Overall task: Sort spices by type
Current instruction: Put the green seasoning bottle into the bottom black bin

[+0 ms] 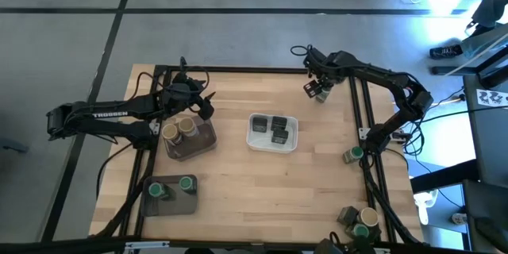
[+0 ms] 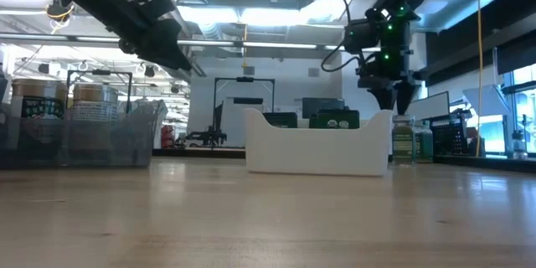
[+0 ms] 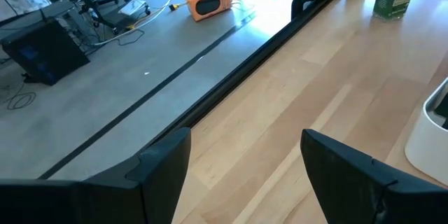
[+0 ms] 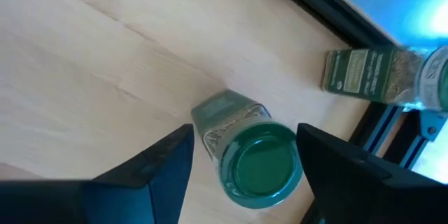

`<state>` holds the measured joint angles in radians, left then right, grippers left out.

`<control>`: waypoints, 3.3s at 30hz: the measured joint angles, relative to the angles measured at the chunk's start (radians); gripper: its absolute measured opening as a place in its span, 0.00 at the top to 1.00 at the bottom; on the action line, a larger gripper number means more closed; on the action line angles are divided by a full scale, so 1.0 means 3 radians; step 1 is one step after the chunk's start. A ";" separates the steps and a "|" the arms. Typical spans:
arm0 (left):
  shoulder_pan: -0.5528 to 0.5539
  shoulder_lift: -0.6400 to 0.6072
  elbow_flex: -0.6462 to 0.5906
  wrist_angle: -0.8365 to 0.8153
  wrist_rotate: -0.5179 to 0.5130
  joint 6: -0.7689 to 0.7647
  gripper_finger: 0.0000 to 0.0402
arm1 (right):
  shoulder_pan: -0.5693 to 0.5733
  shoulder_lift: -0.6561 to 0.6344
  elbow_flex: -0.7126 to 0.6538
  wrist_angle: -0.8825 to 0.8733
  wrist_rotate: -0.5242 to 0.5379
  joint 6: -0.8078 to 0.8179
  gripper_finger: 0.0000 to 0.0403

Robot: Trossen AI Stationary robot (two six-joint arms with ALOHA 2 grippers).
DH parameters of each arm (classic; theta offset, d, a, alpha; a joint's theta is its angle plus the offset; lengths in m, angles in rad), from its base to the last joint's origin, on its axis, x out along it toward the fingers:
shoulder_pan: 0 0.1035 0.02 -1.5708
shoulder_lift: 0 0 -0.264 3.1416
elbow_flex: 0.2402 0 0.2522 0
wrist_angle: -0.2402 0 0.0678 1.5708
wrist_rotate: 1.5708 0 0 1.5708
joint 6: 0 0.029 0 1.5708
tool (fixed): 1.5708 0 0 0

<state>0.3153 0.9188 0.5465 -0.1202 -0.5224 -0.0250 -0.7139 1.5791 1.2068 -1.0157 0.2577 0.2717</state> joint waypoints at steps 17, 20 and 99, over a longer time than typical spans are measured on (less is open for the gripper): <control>0.0000 0.0000 0.0000 0.0017 0.0000 -0.0003 0.33 | 0.0000 0.0001 0.0029 -0.0145 -0.0022 -0.0511 0.18; 0.0001 0.0000 0.0000 0.0017 0.0000 -0.0008 0.33 | 0.0000 0.0001 0.0030 -0.0143 -0.0024 -0.0747 0.06; -0.1320 0.0000 0.0000 -0.0110 0.0257 -0.0216 0.33 | 0.2808 0.0336 0.0622 0.1733 -0.0750 -0.0377 0.49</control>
<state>-0.0806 0.9188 0.5465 -0.1533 -0.4454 -0.0898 0.1283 1.6800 1.3933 -0.4959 0.0326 0.1585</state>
